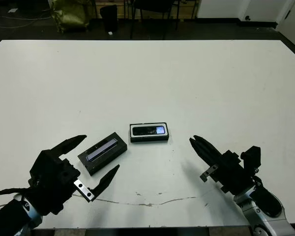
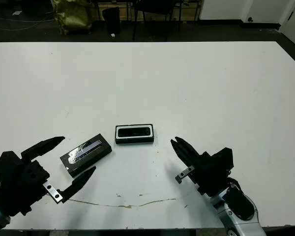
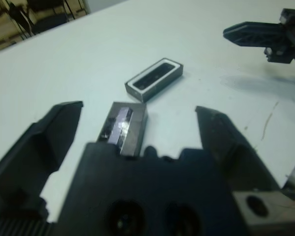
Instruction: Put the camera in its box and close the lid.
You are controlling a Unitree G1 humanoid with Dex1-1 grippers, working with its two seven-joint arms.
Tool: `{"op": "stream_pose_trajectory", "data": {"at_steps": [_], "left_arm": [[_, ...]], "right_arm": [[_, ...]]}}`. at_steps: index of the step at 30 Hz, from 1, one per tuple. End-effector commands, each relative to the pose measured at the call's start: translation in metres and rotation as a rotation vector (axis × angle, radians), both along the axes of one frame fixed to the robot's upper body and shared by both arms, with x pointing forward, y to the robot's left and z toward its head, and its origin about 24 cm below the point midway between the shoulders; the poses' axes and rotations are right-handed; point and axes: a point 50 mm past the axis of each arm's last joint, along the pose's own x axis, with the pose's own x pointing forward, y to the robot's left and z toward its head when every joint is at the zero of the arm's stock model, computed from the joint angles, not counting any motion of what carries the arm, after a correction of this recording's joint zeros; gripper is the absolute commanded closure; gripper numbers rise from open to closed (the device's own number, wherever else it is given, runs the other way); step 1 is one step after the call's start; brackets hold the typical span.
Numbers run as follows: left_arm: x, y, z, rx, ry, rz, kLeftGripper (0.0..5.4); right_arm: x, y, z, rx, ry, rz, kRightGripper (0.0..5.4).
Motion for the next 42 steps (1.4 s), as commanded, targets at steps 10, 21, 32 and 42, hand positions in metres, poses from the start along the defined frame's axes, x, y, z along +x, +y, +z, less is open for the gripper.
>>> {"op": "stream_pose_trajectory", "data": {"at_steps": [10,21,32,42], "left_arm": [[0.013,0.016,-0.016,-0.064,0.167,0.048,0.01],[0.023,0.02,-0.026,-0.029,0.18,0.077,0.01],[0.029,0.021,-0.033,0.049,0.16,0.065,0.01],[0.031,0.02,-0.039,0.14,0.158,0.031,0.01]], "right_arm": [[-0.002,0.001,-0.002,-0.014,0.025,-0.013,5.4],[-0.003,0.002,-0.003,-0.023,0.024,-0.012,5.4],[-0.002,0.001,-0.005,-0.006,0.026,0.0,5.4],[-0.003,0.001,-0.005,-0.012,0.02,0.0,5.4]]}}
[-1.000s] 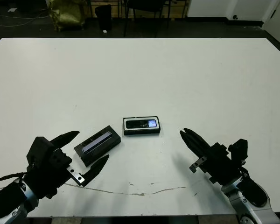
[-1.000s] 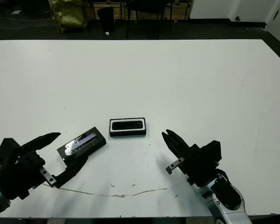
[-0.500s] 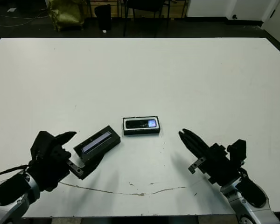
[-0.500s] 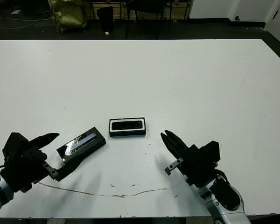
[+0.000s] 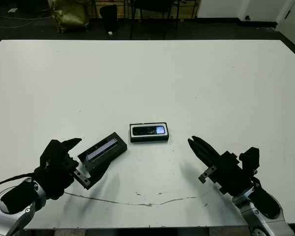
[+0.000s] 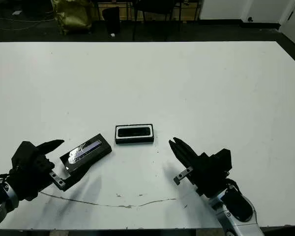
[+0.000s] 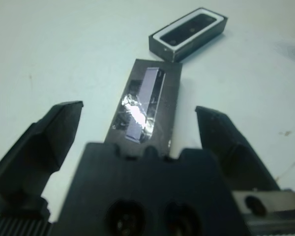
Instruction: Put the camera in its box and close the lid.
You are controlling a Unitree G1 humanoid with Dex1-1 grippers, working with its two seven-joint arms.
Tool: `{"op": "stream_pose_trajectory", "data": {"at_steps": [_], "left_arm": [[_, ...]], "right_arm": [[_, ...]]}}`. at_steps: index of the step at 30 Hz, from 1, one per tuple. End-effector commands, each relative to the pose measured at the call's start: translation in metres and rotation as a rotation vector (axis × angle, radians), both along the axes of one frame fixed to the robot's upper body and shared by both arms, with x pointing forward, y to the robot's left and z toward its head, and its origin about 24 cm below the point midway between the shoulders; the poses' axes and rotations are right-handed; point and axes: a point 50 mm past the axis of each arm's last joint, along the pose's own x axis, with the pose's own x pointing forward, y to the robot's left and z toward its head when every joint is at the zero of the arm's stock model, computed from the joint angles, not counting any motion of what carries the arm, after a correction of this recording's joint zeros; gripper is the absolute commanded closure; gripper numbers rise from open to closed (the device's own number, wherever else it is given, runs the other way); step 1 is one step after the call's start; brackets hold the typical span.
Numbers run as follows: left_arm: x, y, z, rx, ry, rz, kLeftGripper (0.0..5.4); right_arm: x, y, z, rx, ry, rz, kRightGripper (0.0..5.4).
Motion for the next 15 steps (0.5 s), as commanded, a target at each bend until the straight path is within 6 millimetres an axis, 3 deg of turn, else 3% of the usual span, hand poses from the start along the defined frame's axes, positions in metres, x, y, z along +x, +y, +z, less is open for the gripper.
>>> {"op": "stream_pose_trajectory", "data": {"at_steps": [1,15], "left_arm": [[-0.0005,0.0032,-0.007,0.052,0.029,-0.012,0.01],[0.0006,0.0054,-0.0162,0.042,0.091,-0.017,0.01]], "right_arm": [[-0.0007,-0.0027,-0.0036,-0.018,0.013,-0.008,5.4],[-0.0016,-0.0021,-0.0041,0.0,0.029,-0.004,5.4]]}}
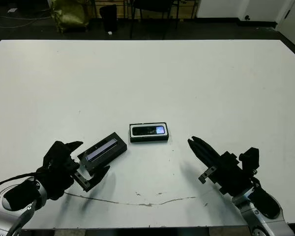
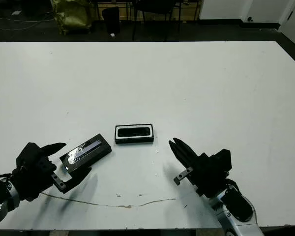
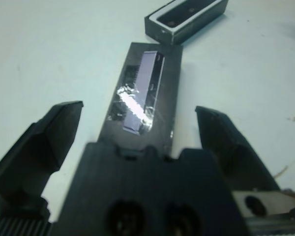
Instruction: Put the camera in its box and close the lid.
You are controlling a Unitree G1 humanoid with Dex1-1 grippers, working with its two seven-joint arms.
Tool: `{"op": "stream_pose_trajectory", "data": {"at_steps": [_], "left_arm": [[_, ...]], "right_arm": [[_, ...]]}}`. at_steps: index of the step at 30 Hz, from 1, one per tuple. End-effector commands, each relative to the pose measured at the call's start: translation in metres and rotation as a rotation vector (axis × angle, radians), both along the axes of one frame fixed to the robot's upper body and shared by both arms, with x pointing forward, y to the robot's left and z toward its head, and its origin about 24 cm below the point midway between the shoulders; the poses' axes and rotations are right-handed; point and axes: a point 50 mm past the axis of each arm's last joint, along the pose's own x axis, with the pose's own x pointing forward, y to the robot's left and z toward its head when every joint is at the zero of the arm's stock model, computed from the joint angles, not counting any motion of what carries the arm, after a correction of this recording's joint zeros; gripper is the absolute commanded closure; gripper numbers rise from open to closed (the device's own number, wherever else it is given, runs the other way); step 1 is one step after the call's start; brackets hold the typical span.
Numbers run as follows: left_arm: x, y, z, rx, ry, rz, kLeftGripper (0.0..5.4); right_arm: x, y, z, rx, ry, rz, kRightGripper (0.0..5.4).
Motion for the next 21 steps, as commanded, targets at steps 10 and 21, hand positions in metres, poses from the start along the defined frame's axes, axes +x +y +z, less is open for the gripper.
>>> {"op": "stream_pose_trajectory", "data": {"at_steps": [10,21], "left_arm": [[-0.001,0.005,-0.013,0.038,0.023,-0.001,0.01],[-0.003,0.004,-0.02,-0.057,0.1,-0.006,0.01]], "right_arm": [[-0.002,-0.003,-0.005,-0.006,0.022,-0.007,5.4],[-0.002,-0.003,-0.005,-0.004,0.019,-0.001,5.4]]}}
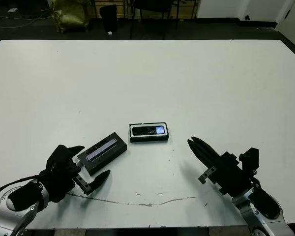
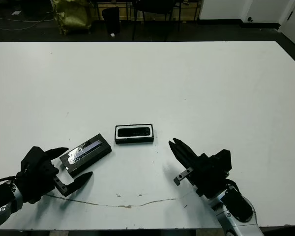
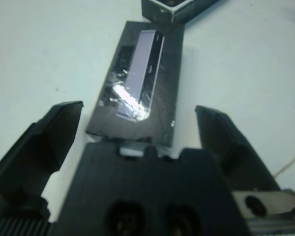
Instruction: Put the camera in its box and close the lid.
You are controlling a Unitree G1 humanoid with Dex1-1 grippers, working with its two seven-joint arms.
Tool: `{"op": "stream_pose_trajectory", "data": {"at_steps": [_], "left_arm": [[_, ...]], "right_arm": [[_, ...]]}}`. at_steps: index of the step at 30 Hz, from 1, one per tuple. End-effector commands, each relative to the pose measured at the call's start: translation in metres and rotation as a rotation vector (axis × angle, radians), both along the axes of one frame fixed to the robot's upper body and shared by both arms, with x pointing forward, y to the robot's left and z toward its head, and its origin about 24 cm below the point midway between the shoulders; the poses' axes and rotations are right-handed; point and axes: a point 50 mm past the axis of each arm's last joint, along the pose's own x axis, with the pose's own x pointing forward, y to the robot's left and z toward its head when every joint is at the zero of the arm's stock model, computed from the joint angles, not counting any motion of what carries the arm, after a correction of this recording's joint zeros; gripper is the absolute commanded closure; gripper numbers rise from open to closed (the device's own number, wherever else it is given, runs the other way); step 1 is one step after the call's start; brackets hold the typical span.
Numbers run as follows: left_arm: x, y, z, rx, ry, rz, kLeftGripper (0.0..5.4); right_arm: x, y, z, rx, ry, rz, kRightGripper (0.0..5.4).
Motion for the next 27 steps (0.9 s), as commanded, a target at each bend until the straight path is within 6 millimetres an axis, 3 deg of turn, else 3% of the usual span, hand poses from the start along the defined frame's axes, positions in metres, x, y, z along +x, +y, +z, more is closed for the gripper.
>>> {"op": "stream_pose_trajectory", "data": {"at_steps": [1,5,17,27], "left_arm": [[-0.003,0.002,-0.006,-0.016,0.049,-0.008,0.01],[-0.002,0.002,-0.005,-0.029,0.05,-0.082,0.4],[0.006,0.007,0.008,0.083,0.019,-0.24,3.12],[0.009,0.009,0.014,0.131,0.01,-0.219,3.21]], "right_arm": [[-0.001,-0.003,-0.003,-0.013,0.027,-0.015,5.4],[-0.002,-0.002,-0.002,-0.015,0.027,-0.017,5.4],[-0.001,-0.003,-0.003,-0.018,0.008,-0.015,5.4],[-0.002,-0.001,0.002,-0.034,0.024,-0.027,5.4]]}}
